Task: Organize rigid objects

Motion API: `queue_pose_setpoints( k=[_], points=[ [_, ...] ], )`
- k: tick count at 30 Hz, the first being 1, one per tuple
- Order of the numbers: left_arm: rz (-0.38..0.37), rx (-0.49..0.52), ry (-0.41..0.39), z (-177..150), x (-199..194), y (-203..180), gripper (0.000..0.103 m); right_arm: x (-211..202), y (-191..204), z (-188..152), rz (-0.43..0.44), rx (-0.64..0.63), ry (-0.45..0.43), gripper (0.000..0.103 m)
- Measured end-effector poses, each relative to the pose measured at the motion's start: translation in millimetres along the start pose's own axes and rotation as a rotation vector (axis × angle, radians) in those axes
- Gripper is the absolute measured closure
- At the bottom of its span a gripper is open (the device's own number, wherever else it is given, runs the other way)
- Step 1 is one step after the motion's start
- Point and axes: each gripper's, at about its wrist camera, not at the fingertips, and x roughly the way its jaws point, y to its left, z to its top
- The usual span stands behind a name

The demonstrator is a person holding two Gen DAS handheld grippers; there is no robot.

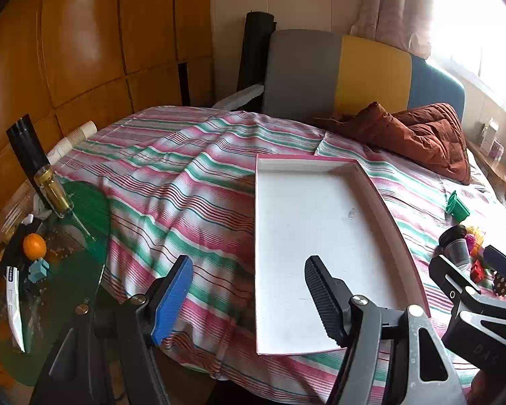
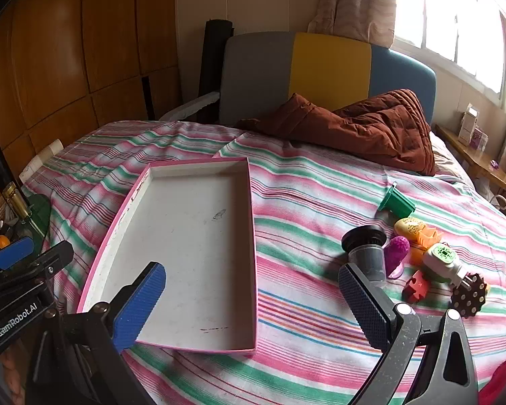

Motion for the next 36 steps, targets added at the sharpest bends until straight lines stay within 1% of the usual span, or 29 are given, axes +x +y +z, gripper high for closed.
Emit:
queue_pose_setpoints(
  k=[8,14,18,21,25,26,29,31,33,34,36],
  points=[
    [-0.006,0.007,-0.003,1.2,1.0,-4.2,0.033,2.3,-14.8,5.3,-0.002,0.014,0.002,0.0],
    [0.002,0.044,-0.011,1.4,1.2,-13.9,0.033,4.8,-39.4,8.3,-0.025,0.049,0.009,0.0],
    [-0.025,0.063,-0.016,3.2,1.4,-20.2,0.033,3.9,-65.5,10.9,-0.028,0.082,0.014,0.0],
    [-0.048,0.09,-0.019,6.1,1.9,-28.9,0.033,0.8,-94.1,14.0,-0.015,0.116,0.009,0.0],
    [-0.141,0.127,-0.015,12.1,2.2,-43.6,0.033,-6.1,-137.5,16.9,0.004,0.171,-0.011,0.0],
    [-0.174,0.133,-0.014,14.3,1.5,-48.1,0.033,-8.9,-149.9,17.0,0.004,0.184,-0.024,0.0],
    [-0.26,0.14,-0.014,21.3,-0.9,-64.1,0.033,-16.2,-192.9,14.7,-0.035,0.23,-0.059,0.0],
    [-0.31,0.161,-0.007,24.5,-1.2,-78.5,0.033,-17.1,-217.5,10.7,-0.057,0.264,-0.06,0.0],
    [-0.362,0.202,0.015,26.1,0.5,-99.5,0.033,-17.4,-241.5,3.6,-0.067,0.322,-0.065,0.0],
    [-0.373,0.215,0.029,26.1,2.3,-106.9,0.033,-17.0,-250.0,1.1,-0.068,0.347,-0.069,0.0],
    [-0.415,0.238,0.078,25.8,6.7,-127.0,0.033,-14.4,-270.0,-5.7,-0.074,0.433,-0.056,0.0]
  ],
)
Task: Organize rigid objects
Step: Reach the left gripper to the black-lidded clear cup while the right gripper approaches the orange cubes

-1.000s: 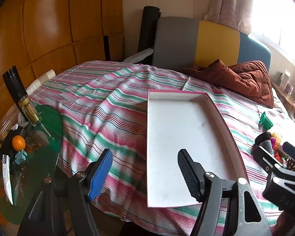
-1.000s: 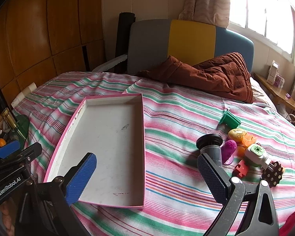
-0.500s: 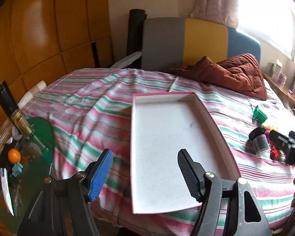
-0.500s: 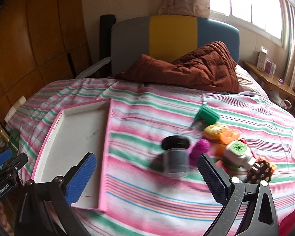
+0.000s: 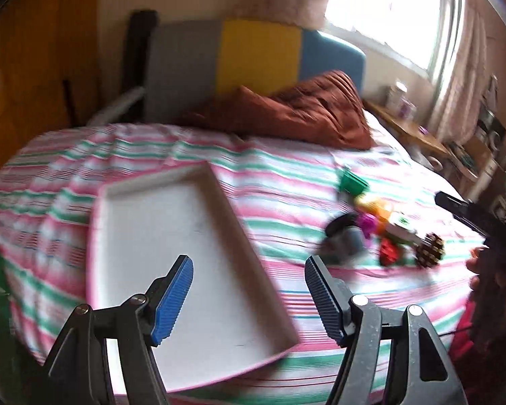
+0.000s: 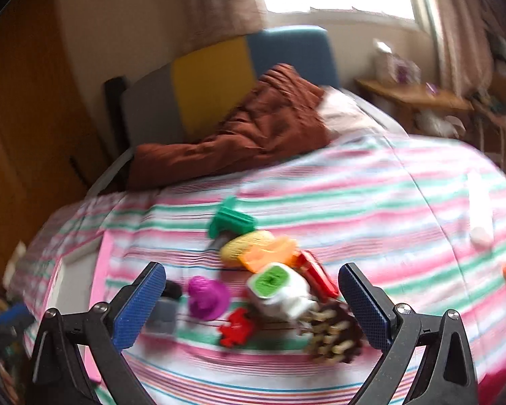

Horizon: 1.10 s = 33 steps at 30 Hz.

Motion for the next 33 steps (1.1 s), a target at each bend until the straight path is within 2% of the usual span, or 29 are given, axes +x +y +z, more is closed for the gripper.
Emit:
queue_pose_setpoints(
  k=[4,9,18,22,24,31,33],
  points=[
    [-0.116,0.014,0.119,7.5,31.6,-36.3,0.033,2.7,-16.9,7.5,0.007,0.09,0.033,0.0],
    [-0.184,0.002,0.218,18.8,70.5,-67.9,0.033,-9.8,-33.5,18.8,0.031,0.159,0.018,0.0],
    [-0.164,0.028,0.28,27.8,133.9,-97.6,0.032,-30.2,-84.9,27.3,0.05,0.366,-0.025,0.0],
    [-0.143,0.05,0.281,27.1,152.4,-99.9,0.032,-23.9,-90.0,28.0,0.063,0.389,0.001,0.0],
    [-0.162,0.037,0.308,26.4,161.9,-97.7,0.032,-20.0,-88.8,27.4,0.055,0.385,0.014,0.0],
    [-0.149,0.033,0.304,22.3,166.2,-89.4,0.034,-14.1,-91.6,23.3,0.037,0.385,0.041,0.0],
    [-0.146,0.03,0.297,23.0,166.1,-87.3,0.041,-11.2,-91.7,22.3,0.026,0.381,0.056,0.0]
  ],
)
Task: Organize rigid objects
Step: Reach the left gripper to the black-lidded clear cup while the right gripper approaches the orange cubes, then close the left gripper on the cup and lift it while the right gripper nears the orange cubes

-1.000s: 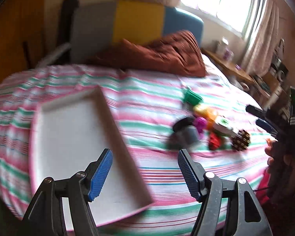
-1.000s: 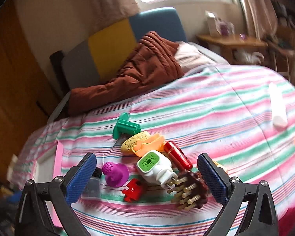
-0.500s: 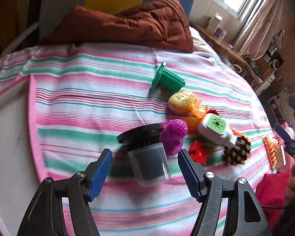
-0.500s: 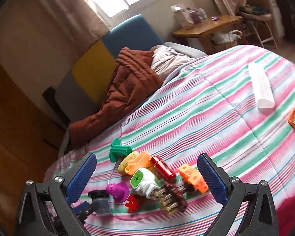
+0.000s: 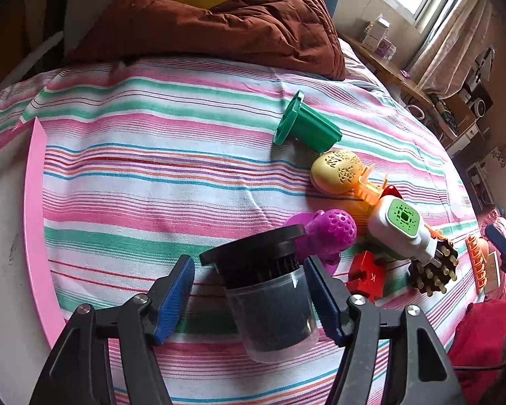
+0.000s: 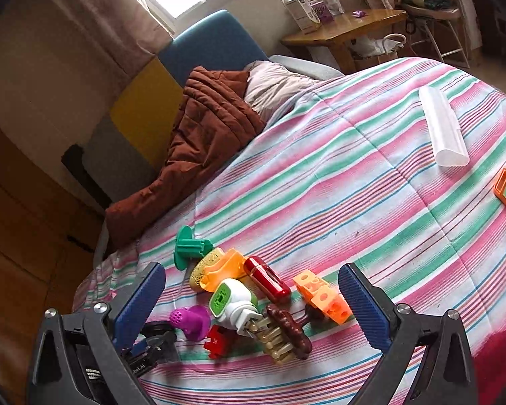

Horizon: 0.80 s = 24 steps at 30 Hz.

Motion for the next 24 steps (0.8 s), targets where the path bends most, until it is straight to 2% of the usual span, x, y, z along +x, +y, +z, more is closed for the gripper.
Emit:
queue_pose_setpoints(
  k=[1,3,4,6,11,14,19,24],
  points=[
    [0.013,-0.001,-0.004,0.3,0.2,0.9,0.044,0.8,-0.2,0.0,-0.005,-0.003,0.003,0.0],
    [0.036,0.002,-0.005,1.0,2.5,1.3,0.057,3.9,-0.5,-0.3,-0.035,-0.016,0.018,0.0],
    [0.054,0.008,-0.007,0.9,2.6,1.5,0.059,6.3,-1.9,-0.6,-0.054,-0.022,0.029,0.0],
    [0.049,0.013,-0.006,1.4,2.8,2.9,0.059,11.1,-8.5,-0.3,-0.094,-0.012,0.046,0.0],
    [0.064,0.054,-0.022,-5.2,-4.0,-0.3,0.059,21.4,-27.0,2.4,-0.166,0.028,0.081,0.028],
    [0.08,0.072,-0.042,-8.4,-9.2,-3.0,0.059,31.7,-38.3,-1.2,-0.173,0.064,0.127,0.035],
    [0.067,0.094,-0.082,-11.0,-25.9,-6.2,0.059,42.7,-45.4,-3.7,-0.215,0.061,0.166,0.043],
    [0.048,0.102,-0.111,-12.8,-40.5,-9.7,0.059,46.9,-47.3,-6.4,-0.211,0.048,0.201,0.044]
  ],
)
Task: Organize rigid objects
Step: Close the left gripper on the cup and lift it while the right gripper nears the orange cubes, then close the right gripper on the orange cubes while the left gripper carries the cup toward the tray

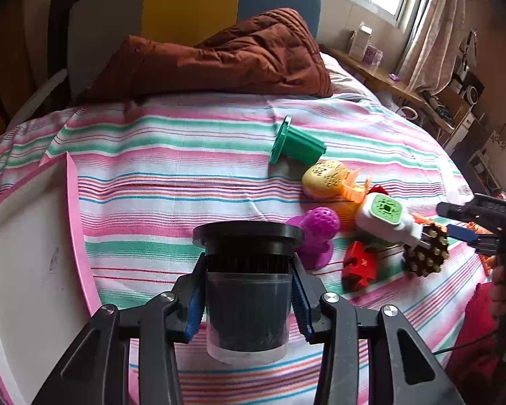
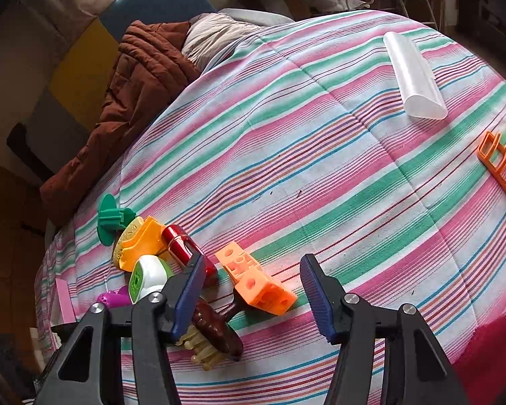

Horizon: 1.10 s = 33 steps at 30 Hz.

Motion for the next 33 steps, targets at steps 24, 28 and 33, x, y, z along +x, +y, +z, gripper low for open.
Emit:
queue_pose_setpoints(
  k=[24,28,33],
  points=[
    [-0.041,0.019,-0.06,-10.0,-32.5,-15.6,0.059,11.5,-23.4,7.8,-0.088,0.07,-0.006,0.048],
    [-0.049,0.009,-0.071,-12.3,-40.3,-11.7,0.059,21.3,-9.6,4.7,-0.144,-0.015,0.015,0.056],
    [-0.046,0.006,-0.087,-13.7,-47.6,-7.3,0.059,38.5,-1.8,0.7,-0.195,-0.083,0.044,0.072]
  ],
)
